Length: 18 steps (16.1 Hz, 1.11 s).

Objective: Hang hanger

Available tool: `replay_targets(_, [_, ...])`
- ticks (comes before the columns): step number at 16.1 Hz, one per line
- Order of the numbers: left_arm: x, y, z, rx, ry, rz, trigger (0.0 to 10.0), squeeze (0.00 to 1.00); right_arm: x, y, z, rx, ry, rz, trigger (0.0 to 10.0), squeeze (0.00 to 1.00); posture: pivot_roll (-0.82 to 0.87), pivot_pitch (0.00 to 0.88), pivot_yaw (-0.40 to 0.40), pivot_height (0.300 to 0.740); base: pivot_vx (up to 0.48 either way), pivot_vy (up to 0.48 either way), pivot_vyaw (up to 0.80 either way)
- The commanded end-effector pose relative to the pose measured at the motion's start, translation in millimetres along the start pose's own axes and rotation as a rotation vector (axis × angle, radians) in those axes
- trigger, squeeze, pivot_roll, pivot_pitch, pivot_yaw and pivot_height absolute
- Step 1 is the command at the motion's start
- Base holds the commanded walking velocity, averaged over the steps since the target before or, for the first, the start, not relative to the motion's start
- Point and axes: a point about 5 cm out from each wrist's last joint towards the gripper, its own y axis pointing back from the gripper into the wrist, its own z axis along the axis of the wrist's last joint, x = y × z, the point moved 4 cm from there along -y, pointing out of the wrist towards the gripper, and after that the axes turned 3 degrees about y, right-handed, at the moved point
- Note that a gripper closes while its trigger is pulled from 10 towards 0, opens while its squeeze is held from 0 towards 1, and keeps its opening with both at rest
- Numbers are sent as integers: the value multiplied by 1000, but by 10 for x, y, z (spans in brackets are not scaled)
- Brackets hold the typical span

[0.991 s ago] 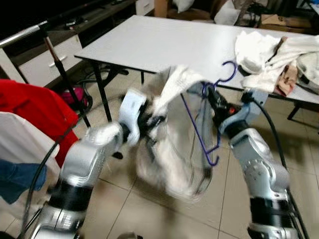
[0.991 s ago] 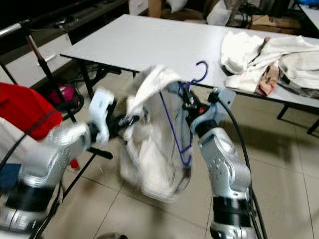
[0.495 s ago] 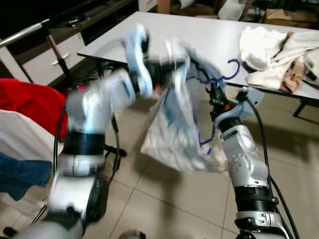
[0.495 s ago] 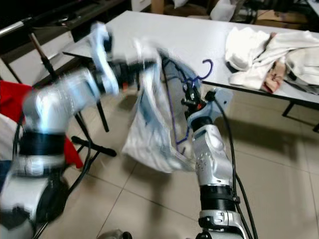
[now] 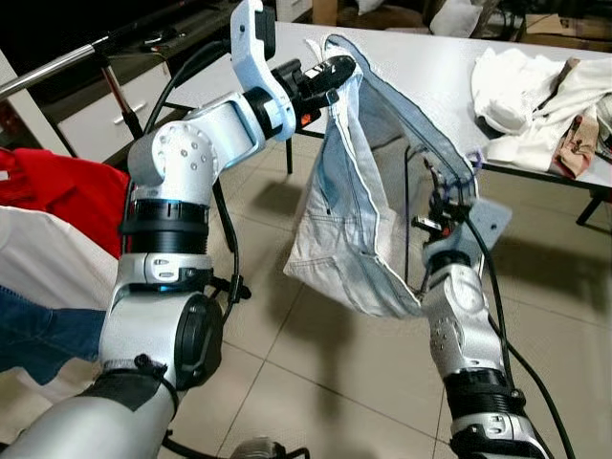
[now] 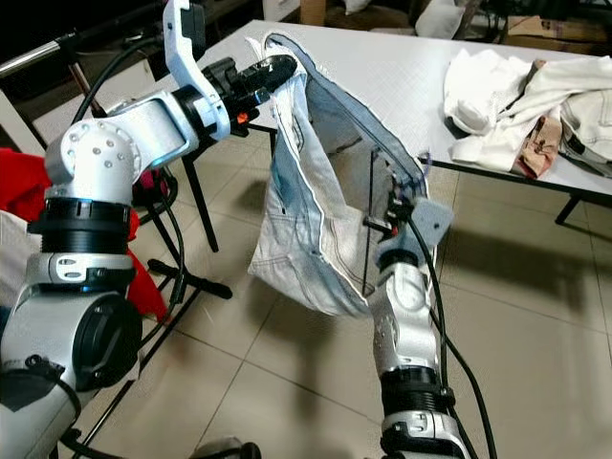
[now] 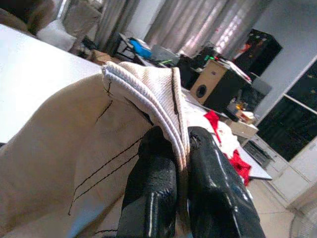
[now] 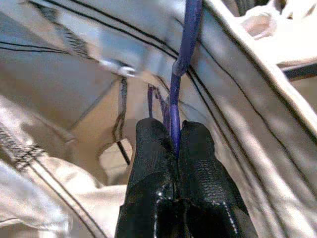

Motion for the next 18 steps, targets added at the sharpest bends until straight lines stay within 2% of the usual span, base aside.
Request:
replay_targets(1, [-70, 22, 323, -132, -52, 12, 0, 0, -96, 3, 29, -11, -1, -54, 10000, 0, -2, 0, 113, 740, 0, 0, 0])
replay_targets(2, [-42, 18, 360, -156, -52, 34, 0, 0, -121, 2, 9, 5, 18, -66, 10000, 0, -5, 0, 111, 740, 0, 0, 0])
replay_targets(5, [31, 17, 503, -227, -57, 90, 0, 0, -139, 49, -323, 165, 176, -45, 10000, 0, -8, 0, 105, 740, 0, 0, 0])
replay_targets(8, [279, 108, 661, -290, -103, 206, 0, 0, -90, 76, -302, 190, 119, 48, 10000, 0, -6, 0, 96, 740, 0, 0, 0])
replay_targets(9, [493, 194, 650, -276, -194, 292, 39, 0, -38, 78, -239, 208, 89, 133, 10000, 0, -8, 0, 94, 740, 0, 0, 0])
replay_targets(10, [658, 266, 610, -252, -235, 347, 157, 0, 2, 89, -185, 222, 78, 181, 10000, 0, -9, 0, 95, 740, 0, 0, 0])
replay_targets(11, [797, 335, 565, -231, -266, 398, 784, 0, 52, 111, -143, 236, 75, 239, 10000, 0, -11, 0, 93, 740, 0, 0, 0])
replay_targets(12, [1188, 556, 384, -144, -345, 536, 1294, 0, 199, 246, -76, 312, 91, 411, 10000, 0, -15, 0, 91, 740, 0, 0, 0])
replay_targets(13, [1374, 687, 267, -94, -364, 599, 1608, 0, 264, 342, -23, 349, 73, 493, 10000, 0, -17, 0, 91, 740, 0, 0, 0])
replay_targets(15, [1617, 895, 94, -36, -372, 680, 1569, 0, 356, 520, 144, 381, 17, 639, 10000, 0, -28, 0, 91, 740, 0, 0, 0])
replay_targets(17, [1825, 1119, -66, 14, -372, 753, 1647, 0, 398, 773, 339, 416, 42, 827, 10000, 0, -35, 0, 92, 740, 0, 0, 0])
replay_targets(18, [1866, 1169, -106, 31, -376, 766, 1569, 0, 392, 824, 378, 424, 60, 861, 10000, 0, -35, 0, 92, 740, 0, 0, 0])
